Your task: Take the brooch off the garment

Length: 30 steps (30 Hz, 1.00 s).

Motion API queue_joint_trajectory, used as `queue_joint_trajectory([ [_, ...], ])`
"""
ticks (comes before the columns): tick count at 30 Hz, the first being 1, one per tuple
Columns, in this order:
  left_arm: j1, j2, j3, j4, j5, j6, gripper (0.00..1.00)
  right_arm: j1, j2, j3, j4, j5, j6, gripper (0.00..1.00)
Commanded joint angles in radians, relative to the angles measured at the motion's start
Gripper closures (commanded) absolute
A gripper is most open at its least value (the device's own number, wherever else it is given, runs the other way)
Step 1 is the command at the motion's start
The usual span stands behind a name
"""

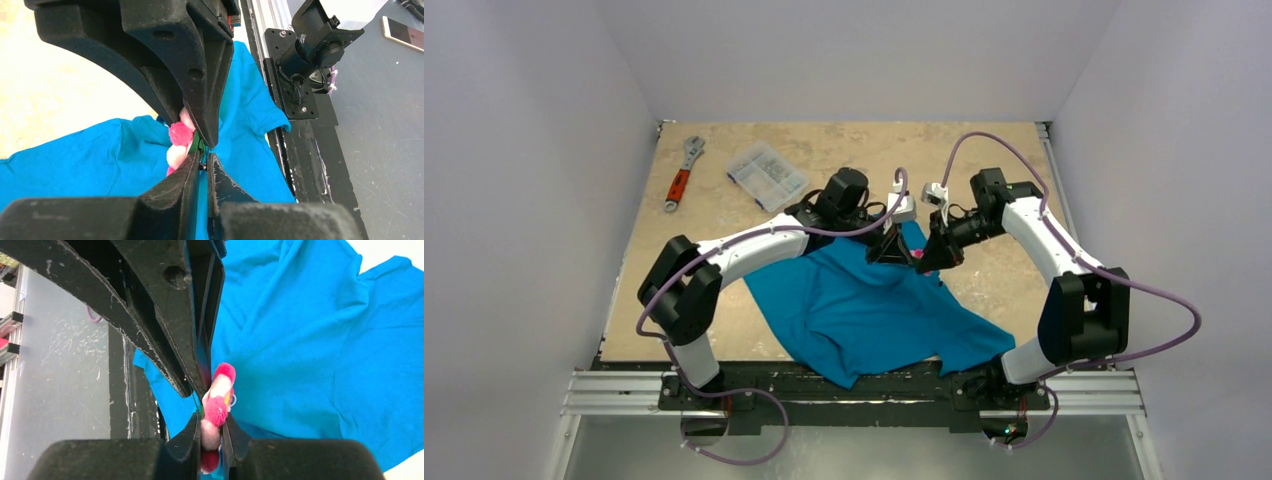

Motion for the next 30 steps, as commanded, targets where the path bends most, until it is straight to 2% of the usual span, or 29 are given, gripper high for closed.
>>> queue_joint_trajectory([
  [1,0.019,-0.008,0.030,0.069,0.022,-0.057,0.86,0.010,-0.021,0.013,-0.012,-0.054,-0.009,0.90],
  [3,0.045,-0.028,0.014,0.120,0.017,-0.107,0.72,0.011,-0.014,0.019,-0.034,-0.054,-0.030,0.93],
  [5,0.080,-0.067,-0.015,0.161,-0.007,-0.158,0.63,0.010,-0.012,0.024,-0.043,-0.067,-0.034,0.98],
  [9,0.163,-0.175,-0.107,0.225,-0.083,-0.223,0.53,0.004,-0.008,0.028,-0.035,-0.104,-0.003,1.00],
  [12,0.199,-0.240,-0.171,0.223,-0.100,-0.240,0.50,-0.006,0.005,0.035,-0.035,-0.151,0.034,1.00],
  [14,0.200,-0.263,-0.219,0.230,-0.103,-0.247,0.50,-0.020,0.013,0.040,-0.039,-0.185,0.060,1.00],
  [19,0.172,-0.272,-0.288,0.346,-0.136,-0.373,0.54,-0.066,0.019,0.030,-0.046,-0.252,0.150,1.00],
  [22,0.137,-0.280,-0.289,0.372,-0.159,-0.380,0.64,-0.080,0.031,0.025,-0.072,-0.268,0.174,1.00],
  [25,0.109,-0.281,-0.278,0.377,-0.166,-0.349,0.70,-0.081,0.048,0.023,-0.112,-0.283,0.167,1.00],
  [30,0.062,-0.284,-0.269,0.373,-0.162,-0.175,0.69,-0.081,0.051,0.019,-0.114,-0.290,0.188,1.00],
])
